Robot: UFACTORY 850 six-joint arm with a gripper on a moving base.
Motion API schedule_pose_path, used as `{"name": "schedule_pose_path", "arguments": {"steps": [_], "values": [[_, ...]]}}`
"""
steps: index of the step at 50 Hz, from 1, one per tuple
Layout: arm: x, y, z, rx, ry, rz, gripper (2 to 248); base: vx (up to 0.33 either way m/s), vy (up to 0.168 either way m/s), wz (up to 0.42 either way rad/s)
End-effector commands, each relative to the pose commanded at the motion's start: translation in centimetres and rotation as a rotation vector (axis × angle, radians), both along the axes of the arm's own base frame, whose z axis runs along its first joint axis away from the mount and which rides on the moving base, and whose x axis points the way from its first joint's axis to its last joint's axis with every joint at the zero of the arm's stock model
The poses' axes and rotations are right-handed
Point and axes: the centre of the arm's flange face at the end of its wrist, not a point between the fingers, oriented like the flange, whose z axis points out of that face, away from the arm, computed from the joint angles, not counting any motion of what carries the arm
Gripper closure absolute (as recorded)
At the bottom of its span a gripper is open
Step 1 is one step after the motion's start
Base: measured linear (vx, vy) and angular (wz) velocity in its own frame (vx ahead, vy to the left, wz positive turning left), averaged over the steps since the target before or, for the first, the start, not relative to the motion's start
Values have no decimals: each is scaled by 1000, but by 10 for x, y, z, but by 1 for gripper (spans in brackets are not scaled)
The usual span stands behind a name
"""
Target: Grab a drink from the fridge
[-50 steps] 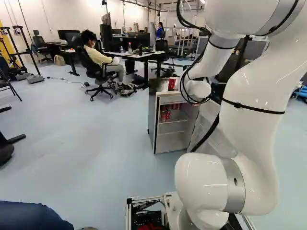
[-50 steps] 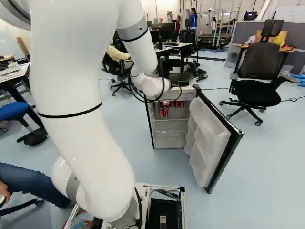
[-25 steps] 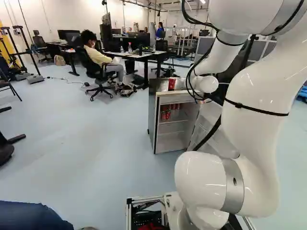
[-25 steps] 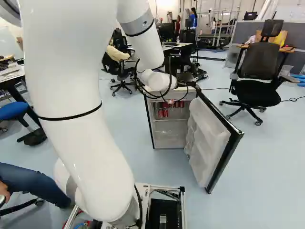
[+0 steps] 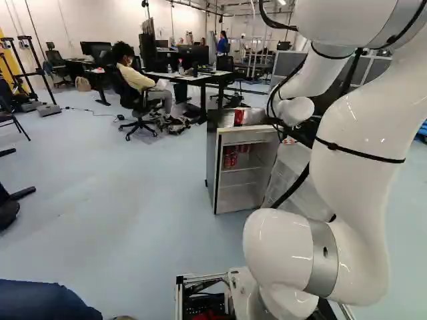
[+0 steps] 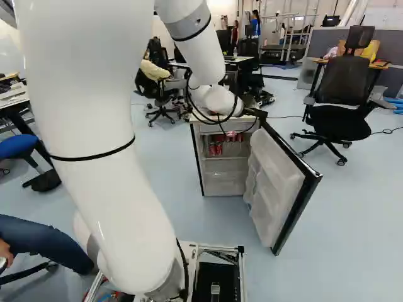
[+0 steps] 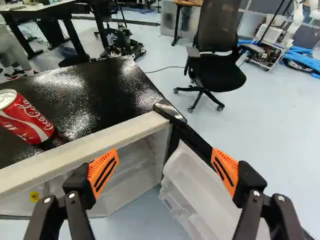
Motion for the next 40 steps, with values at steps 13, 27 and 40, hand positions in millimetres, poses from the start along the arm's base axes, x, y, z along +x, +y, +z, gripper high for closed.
{"name": "schedule_pose_path", "arguments": {"steps": [13,27,40], "values": [[-4,-18,8,44,39,-42,3,0,0,0],[-9,-37,17,96,81,-84,3,0,0,0],[-14,-53,26,146,116,-121,3,0,0,0]]}}
